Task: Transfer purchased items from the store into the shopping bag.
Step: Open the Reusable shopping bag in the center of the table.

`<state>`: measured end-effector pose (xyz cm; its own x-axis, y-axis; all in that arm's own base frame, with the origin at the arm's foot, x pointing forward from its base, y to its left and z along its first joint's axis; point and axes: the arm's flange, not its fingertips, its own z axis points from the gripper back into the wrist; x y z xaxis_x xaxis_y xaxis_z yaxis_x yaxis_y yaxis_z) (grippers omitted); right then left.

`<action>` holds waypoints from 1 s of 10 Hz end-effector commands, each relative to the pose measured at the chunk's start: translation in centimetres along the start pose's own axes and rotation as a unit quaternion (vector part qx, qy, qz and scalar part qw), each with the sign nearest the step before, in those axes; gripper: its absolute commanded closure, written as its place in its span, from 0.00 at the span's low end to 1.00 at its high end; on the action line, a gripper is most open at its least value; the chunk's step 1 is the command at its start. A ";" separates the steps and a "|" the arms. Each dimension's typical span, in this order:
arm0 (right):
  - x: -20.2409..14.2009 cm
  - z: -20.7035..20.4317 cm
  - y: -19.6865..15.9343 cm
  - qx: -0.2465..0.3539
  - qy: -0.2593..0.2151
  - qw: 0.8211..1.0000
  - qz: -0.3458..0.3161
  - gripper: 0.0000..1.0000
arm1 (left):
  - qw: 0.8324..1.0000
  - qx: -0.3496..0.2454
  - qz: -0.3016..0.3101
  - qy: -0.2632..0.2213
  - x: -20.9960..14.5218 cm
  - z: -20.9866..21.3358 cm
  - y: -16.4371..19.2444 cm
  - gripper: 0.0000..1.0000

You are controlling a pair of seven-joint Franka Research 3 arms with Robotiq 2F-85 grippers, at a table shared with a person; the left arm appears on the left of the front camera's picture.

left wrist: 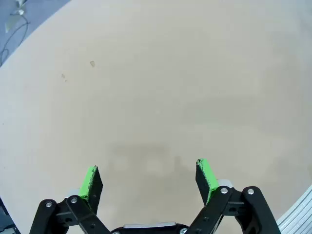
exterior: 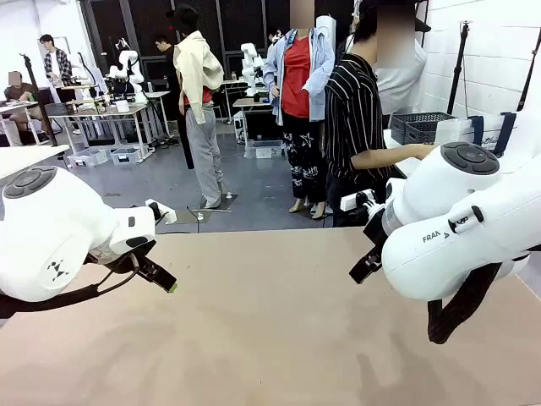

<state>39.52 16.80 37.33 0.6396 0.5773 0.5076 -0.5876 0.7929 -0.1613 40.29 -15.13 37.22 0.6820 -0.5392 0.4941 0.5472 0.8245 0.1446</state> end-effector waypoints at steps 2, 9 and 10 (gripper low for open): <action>0.0 0.0 0.0 0.000 0.000 1.000 0.000 0.00 | 1.000 0.000 0.000 0.000 0.0 0.0 0.0 0.00; 0.0 0.0 0.0 0.000 0.000 1.000 0.000 0.00 | 1.000 0.000 0.000 0.000 0.0 0.0 0.0 0.00; 0.0 0.0 0.0 0.000 0.000 1.000 0.000 0.00 | 1.000 0.000 0.000 0.000 0.0 0.0 0.0 0.00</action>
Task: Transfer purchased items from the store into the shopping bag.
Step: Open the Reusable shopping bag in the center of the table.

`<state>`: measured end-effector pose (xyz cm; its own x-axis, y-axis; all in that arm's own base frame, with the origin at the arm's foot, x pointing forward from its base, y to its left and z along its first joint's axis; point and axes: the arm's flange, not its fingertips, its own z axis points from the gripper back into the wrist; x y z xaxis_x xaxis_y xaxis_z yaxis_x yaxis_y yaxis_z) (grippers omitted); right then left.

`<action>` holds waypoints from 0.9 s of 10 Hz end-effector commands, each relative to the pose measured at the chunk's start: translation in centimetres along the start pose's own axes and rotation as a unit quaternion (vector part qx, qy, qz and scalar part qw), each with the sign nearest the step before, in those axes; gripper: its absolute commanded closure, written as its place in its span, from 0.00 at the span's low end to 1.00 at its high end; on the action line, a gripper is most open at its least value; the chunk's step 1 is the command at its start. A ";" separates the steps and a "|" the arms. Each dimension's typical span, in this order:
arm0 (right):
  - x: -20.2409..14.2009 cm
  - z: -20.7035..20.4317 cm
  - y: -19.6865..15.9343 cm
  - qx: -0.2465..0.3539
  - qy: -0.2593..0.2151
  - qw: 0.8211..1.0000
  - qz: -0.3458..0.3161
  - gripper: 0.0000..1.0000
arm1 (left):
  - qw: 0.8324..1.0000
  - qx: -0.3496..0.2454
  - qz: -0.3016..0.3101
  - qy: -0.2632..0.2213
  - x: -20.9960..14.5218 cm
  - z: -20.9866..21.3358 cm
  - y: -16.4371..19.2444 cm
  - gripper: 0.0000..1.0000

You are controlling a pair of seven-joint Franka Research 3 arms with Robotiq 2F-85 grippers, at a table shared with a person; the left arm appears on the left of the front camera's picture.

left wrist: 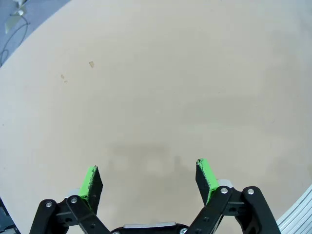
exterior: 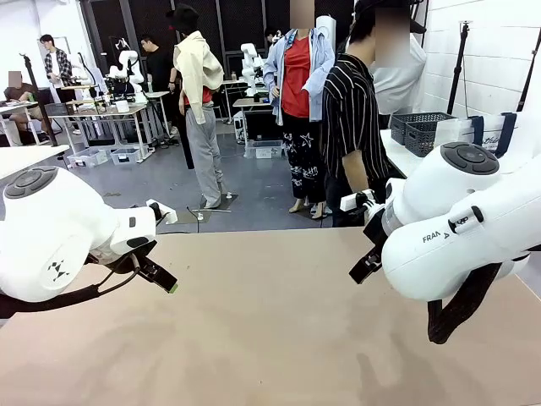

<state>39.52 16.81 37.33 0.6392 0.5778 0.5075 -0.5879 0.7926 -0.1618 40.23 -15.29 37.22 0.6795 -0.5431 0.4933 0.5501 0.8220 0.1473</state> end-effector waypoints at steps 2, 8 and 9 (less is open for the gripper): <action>0.8 1.8 -1.3 -0.013 -0.029 0.999 -0.017 0.00 | 0.998 0.044 0.012 -0.048 0.3 2.9 1.7 0.00; -6.1 11.4 -26.2 -0.125 -0.091 0.917 -0.367 0.00 | 0.949 0.211 0.196 -0.126 -11.2 16.2 17.3 0.00; -9.6 11.2 -29.3 -0.139 -0.084 0.893 -0.420 0.00 | 0.933 0.227 0.252 -0.120 -14.5 16.7 19.1 0.00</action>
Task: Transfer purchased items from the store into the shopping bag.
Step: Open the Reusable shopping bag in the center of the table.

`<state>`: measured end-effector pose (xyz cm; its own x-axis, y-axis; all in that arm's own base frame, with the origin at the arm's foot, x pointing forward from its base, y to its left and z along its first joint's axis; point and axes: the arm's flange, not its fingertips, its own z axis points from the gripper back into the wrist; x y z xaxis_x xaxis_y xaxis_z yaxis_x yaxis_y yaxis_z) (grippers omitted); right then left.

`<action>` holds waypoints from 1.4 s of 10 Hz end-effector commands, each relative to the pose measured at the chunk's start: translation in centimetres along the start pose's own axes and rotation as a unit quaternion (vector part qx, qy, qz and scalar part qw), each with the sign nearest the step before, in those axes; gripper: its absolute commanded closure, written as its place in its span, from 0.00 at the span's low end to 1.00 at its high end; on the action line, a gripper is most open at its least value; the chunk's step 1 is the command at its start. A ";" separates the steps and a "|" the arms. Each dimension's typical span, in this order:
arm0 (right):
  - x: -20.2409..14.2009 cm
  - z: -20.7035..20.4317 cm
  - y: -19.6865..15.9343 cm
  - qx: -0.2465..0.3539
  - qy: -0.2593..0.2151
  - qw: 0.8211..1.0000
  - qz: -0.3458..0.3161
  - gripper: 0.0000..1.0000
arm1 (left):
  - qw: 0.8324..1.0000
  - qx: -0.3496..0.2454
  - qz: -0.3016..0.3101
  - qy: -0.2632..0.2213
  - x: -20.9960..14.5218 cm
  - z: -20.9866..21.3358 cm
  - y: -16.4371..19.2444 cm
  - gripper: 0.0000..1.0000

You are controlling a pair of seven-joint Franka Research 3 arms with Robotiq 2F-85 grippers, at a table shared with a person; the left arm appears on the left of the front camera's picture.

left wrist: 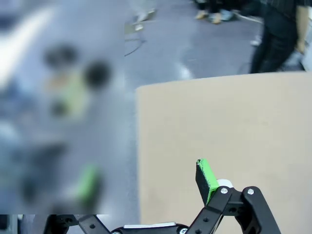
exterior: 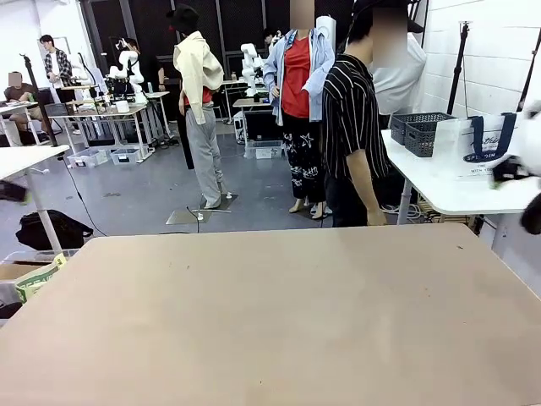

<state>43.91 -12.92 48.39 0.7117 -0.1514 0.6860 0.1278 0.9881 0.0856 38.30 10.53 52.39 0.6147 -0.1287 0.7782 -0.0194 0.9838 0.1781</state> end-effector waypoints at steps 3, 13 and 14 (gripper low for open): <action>-4.2 -6.0 -12.6 -0.025 0.038 0.980 -0.192 0.00 | 0.977 0.049 0.208 0.020 -15.8 1.0 7.7 0.00; -8.1 -5.1 -15.0 -0.038 0.065 0.970 -0.231 0.00 | 0.961 0.048 0.268 0.051 -12.5 -1.7 16.4 0.00; -8.1 -5.1 -15.0 -0.038 0.065 0.970 -0.231 0.00 | 0.961 0.048 0.268 0.051 -12.5 -1.7 16.4 0.00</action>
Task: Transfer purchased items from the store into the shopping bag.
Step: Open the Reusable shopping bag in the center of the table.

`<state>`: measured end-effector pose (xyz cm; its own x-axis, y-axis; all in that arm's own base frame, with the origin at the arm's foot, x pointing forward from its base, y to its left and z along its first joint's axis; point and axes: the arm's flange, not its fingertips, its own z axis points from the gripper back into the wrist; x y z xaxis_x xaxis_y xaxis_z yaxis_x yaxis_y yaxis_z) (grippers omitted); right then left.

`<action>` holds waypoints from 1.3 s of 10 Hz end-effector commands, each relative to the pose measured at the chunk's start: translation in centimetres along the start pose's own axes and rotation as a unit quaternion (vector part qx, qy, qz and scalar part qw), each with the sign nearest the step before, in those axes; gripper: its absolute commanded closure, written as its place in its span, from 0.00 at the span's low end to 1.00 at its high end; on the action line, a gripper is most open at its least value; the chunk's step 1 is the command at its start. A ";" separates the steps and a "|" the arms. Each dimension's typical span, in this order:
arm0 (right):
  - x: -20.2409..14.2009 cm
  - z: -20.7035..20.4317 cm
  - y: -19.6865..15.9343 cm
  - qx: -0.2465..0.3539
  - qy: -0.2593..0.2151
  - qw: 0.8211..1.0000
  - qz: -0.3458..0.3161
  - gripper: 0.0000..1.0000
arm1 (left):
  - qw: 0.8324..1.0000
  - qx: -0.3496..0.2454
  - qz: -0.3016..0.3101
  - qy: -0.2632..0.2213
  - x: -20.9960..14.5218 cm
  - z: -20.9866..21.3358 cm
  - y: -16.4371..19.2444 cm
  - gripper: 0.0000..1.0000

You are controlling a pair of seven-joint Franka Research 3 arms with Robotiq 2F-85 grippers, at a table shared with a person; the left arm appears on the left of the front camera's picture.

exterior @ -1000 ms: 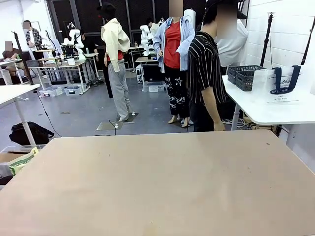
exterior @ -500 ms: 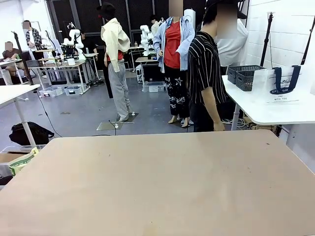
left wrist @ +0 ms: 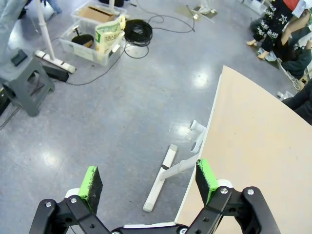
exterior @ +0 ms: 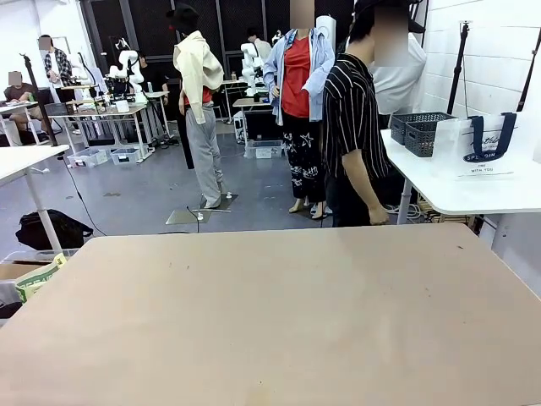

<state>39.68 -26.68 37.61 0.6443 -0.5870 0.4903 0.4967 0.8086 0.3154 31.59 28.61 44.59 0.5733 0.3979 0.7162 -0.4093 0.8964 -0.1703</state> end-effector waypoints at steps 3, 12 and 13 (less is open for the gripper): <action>0.1 0.2 0.1 -0.005 0.001 1.000 0.001 0.00 | 1.000 0.005 0.006 0.002 0.0 0.0 -0.1 0.00; 0.1 0.2 0.1 -0.005 0.001 1.000 0.001 0.00 | 1.000 0.005 0.006 0.002 0.0 0.0 -0.1 0.00; 0.1 0.2 0.1 -0.005 0.001 1.000 0.001 0.00 | 1.000 0.005 0.006 0.002 0.0 0.0 -0.1 0.00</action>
<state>39.70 -26.65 37.62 0.6447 -0.5864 0.4904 0.4960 0.8091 0.3152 31.64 28.50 44.69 0.5734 0.3971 0.7166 -0.4094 0.8965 -0.1693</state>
